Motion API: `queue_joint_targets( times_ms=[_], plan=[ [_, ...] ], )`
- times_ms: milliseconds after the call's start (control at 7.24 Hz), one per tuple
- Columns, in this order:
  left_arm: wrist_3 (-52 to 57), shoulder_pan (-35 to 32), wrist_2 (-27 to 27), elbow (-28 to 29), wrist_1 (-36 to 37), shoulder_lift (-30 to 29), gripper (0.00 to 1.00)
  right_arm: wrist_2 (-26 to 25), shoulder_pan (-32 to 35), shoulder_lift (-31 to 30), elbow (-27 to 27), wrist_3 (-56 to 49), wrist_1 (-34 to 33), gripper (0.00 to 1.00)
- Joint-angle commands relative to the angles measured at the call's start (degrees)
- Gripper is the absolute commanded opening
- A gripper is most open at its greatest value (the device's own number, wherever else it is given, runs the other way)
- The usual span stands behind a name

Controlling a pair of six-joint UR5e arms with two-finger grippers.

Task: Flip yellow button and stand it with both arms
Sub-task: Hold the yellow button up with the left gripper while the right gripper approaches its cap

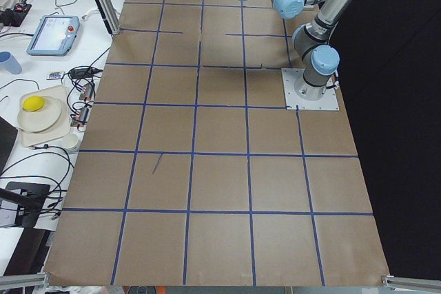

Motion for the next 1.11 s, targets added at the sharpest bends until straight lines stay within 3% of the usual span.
queue_joint_targets(
  times_ms=[0, 276, 967],
  plan=[
    [-0.36, -0.09, -3.13, -0.74, 0.17, 0.06, 0.29, 3.23, 2.46, 0.68, 0.15, 2.18, -0.34, 1.00],
    [-0.36, -0.09, -3.13, -0.91, 0.17, -0.02, 0.29, 8.04, 2.90, 0.68, 0.07, 4.11, -0.52, 1.00],
    [-0.44, -0.09, -3.05, -1.00, 0.43, -0.55, 0.29, 8.68, 5.89, 3.93, 0.24, 4.38, -0.87, 1.00]
  ],
)
